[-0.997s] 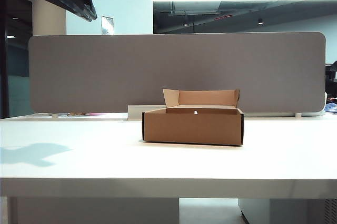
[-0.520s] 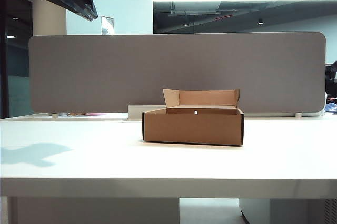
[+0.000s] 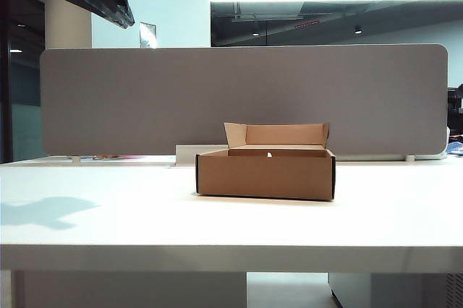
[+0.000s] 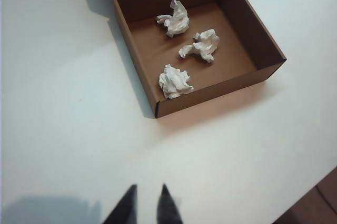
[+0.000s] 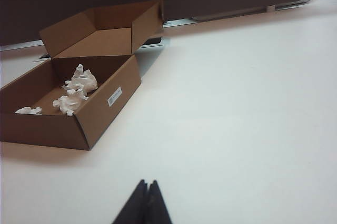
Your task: Pick up all the paper balls on the table and put them in the paper box.
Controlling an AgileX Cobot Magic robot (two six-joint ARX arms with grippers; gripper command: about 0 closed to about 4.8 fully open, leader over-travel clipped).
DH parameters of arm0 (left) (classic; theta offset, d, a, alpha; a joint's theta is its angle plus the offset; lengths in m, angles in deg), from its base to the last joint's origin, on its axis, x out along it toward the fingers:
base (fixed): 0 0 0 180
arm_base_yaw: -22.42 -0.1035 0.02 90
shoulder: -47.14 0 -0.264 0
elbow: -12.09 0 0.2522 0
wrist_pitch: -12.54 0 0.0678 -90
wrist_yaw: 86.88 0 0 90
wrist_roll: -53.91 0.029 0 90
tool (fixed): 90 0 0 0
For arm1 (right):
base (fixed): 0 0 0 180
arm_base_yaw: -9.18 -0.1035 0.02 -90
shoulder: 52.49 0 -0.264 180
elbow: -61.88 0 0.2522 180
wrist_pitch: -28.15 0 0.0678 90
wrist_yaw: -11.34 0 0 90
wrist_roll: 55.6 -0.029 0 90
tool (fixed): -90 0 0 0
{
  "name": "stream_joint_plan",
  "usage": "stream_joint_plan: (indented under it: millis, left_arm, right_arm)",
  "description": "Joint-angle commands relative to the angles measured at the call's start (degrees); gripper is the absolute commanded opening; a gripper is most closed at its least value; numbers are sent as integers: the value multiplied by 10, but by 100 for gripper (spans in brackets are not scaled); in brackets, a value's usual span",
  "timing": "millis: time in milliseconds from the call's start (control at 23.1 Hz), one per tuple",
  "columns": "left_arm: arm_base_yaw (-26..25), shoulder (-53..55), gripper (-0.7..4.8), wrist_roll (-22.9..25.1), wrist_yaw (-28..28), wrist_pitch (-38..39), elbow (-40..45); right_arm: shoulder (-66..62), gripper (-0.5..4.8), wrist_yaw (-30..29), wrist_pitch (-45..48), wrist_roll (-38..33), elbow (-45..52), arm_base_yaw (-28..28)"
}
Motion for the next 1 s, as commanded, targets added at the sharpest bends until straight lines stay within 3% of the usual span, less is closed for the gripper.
stream_joint_plan:
  millis: [43,390,823,997]
  left_arm:
    - [1,-11,47,14,1,-24,17]
    - [-8,-102,48,80,-31,-103,116]
    - [-9,-293,48,75,-32,-173,300]
    - [-9,-371,48,75,-31,-240,391]
  right_arm:
    - [1,-1,1,6,0,3,0]
    - [1,-1,1,6,0,3,0]
    - [1,-1,1,6,0,3,0]
    - [1,-1,1,6,0,3,0]
